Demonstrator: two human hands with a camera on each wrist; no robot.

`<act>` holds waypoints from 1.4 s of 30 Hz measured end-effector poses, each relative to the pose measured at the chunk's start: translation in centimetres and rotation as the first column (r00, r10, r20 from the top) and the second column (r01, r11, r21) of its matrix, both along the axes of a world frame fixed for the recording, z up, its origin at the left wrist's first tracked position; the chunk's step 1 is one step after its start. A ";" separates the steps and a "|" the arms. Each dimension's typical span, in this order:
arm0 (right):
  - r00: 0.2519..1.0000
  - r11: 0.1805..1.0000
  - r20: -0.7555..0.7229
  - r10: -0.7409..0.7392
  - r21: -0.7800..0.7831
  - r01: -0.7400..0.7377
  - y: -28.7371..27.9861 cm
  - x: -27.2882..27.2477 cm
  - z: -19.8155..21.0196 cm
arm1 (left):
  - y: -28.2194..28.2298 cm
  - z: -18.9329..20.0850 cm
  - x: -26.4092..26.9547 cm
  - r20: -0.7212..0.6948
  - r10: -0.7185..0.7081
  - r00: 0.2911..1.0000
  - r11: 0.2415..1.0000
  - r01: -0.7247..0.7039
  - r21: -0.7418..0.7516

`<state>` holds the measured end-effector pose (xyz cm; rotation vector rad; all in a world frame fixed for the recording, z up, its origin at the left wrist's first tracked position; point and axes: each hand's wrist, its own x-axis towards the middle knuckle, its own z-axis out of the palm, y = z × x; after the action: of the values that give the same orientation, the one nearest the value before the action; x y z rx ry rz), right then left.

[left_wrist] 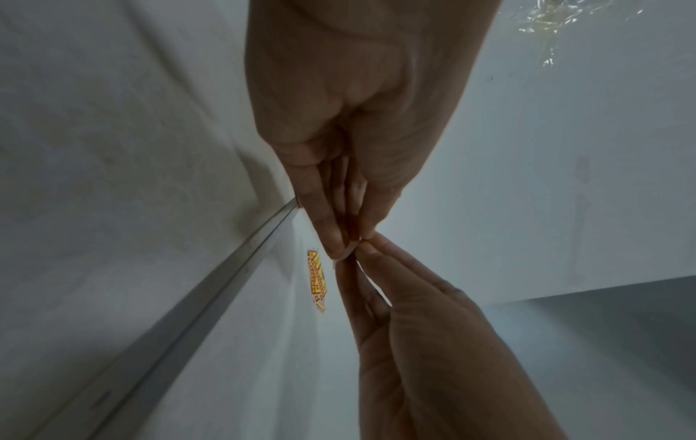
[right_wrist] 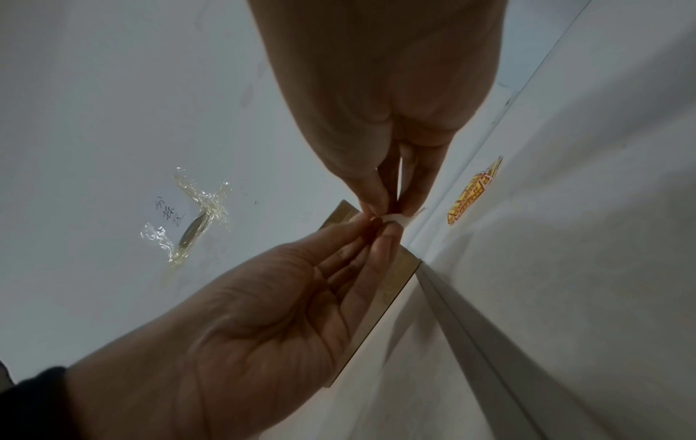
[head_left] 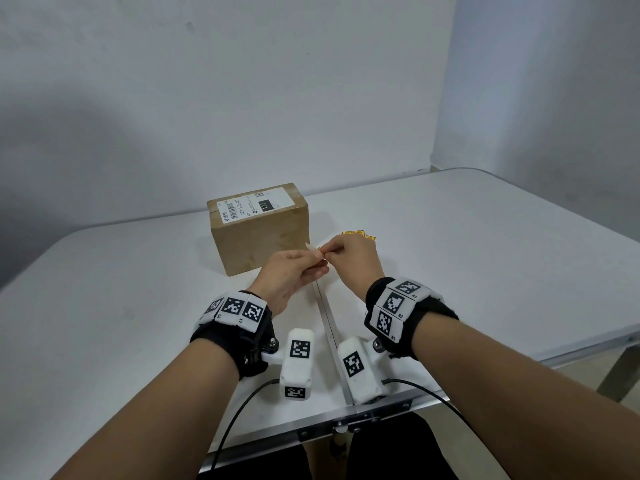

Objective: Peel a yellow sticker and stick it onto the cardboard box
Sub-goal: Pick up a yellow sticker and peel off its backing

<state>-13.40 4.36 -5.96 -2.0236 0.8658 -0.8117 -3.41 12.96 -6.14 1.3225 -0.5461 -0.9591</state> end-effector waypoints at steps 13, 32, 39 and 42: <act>0.996 0.986 0.048 0.073 0.145 -0.079 0.2 -0.7 0.5 | 0.0 0.2 0.2 0.144 -0.014 0.990 0.999 0.009 0.039; 0.993 0.968 0.113 0.037 0.242 -0.064 0.5 -1.0 1.3 | 0.1 1.5 -0.1 0.376 -0.056 0.925 0.992 0.008 0.127; 0.989 0.913 0.149 -0.015 0.405 -0.048 -0.2 -0.9 0.7 | 0.2 1.7 -0.2 0.416 -0.061 0.907 0.989 -0.001 0.147; 0.978 0.855 0.200 -0.056 0.516 -0.057 -0.2 -0.9 0.6 | 0.2 1.6 -0.1 0.383 -0.056 0.922 0.987 -0.006 0.159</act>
<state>-14.33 4.18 -5.38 -1.4335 0.8529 -0.6823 -3.52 13.21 -4.56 1.6672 -0.8035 -0.7737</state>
